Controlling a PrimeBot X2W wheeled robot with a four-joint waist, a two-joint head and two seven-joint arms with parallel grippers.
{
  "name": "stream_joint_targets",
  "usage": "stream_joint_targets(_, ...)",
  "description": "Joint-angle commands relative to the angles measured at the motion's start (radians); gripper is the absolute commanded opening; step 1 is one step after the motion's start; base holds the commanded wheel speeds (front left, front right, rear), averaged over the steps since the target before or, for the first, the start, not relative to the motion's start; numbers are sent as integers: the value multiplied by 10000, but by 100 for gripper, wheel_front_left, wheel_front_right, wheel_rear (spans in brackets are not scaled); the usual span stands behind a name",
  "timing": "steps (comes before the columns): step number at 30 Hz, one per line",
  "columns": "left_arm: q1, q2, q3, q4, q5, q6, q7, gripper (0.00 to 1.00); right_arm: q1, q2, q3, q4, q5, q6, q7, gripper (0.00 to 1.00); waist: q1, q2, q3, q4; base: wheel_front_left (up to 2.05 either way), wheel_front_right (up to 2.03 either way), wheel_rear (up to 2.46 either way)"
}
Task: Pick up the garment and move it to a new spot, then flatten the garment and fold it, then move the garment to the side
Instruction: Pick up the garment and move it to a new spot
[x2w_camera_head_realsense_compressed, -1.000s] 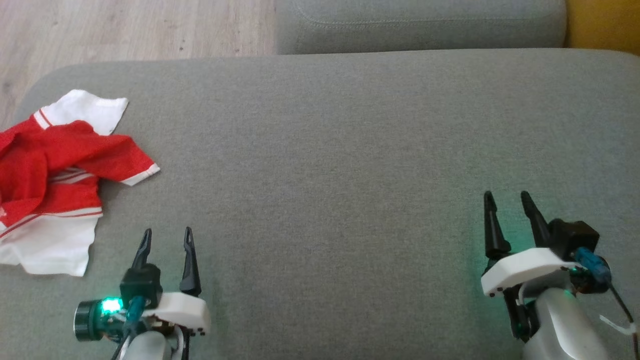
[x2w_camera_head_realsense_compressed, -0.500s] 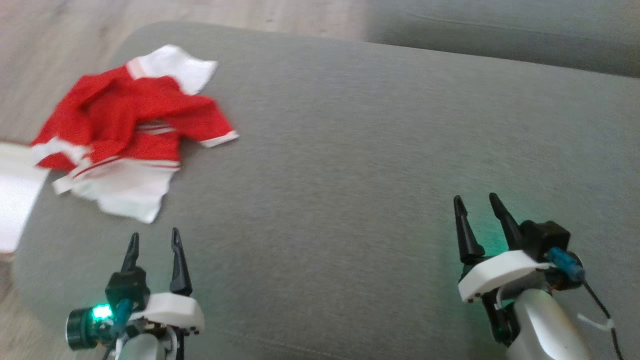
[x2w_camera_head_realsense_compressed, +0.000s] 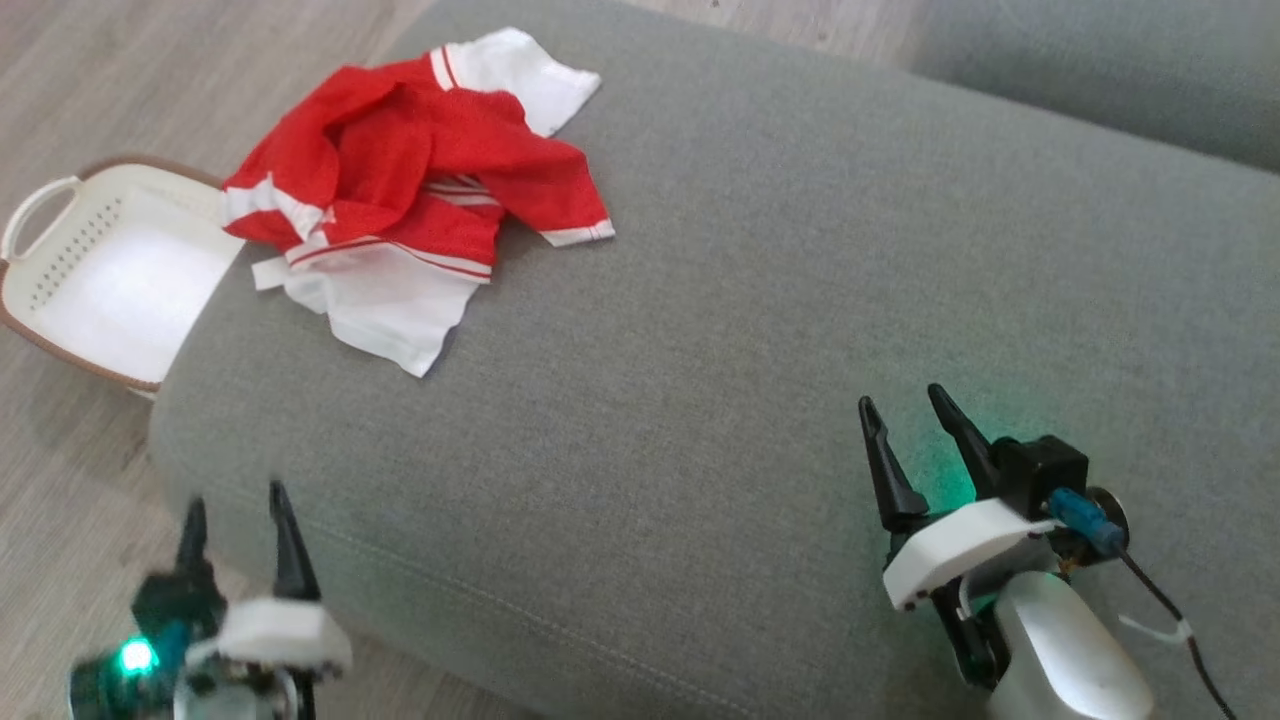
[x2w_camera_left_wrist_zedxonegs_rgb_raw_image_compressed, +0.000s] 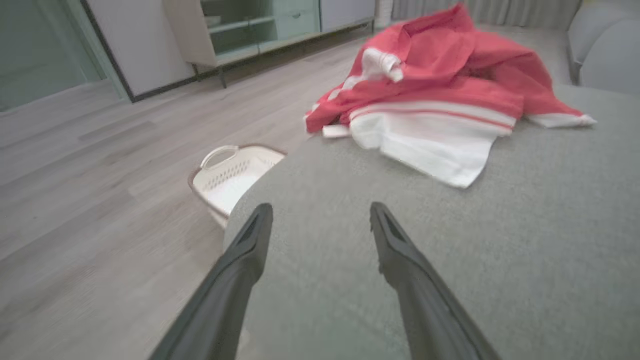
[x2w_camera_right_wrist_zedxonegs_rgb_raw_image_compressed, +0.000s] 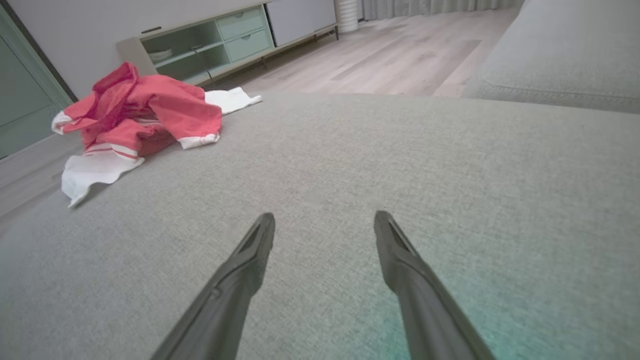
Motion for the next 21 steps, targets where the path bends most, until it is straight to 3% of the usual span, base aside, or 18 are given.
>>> stream_joint_targets(1, -780, 279, 385, -472, -39, -42, -124, 100, -384, -28, 252, -212, -139, 42, -111, 100, 0, -1, 345, -130, 0, 0, 0)
stream_joint_targets(8, -3213, 1196, 489, -635, 242, -686, -124, 100, -647, -644, 244, -664, -521, 42, -111, 100, 0, -1, 1783, -703, 0, 0, 0)
stream_joint_targets(12, -4884, 2024, 369, 594, 487, -938, -124, 100, -921, -935, 377, -1338, -575, 42, -111, 100, 0, -1, 2679, -1280, 0, 0, 0)
stream_joint_targets(17, -6226, 2571, 402, 2124, 496, -914, -118, 100, -1258, -1181, 622, -1984, -625, 42, -111, 100, 0, -1, 3493, -1798, 0, 0, 0)
stream_joint_targets(21, -6912, 2967, 525, 3198, 532, -490, -79, 100, -1390, -1203, 473, -2432, -498, 42, -111, 100, 0, -1, 3923, -2186, 0, 0, 0)
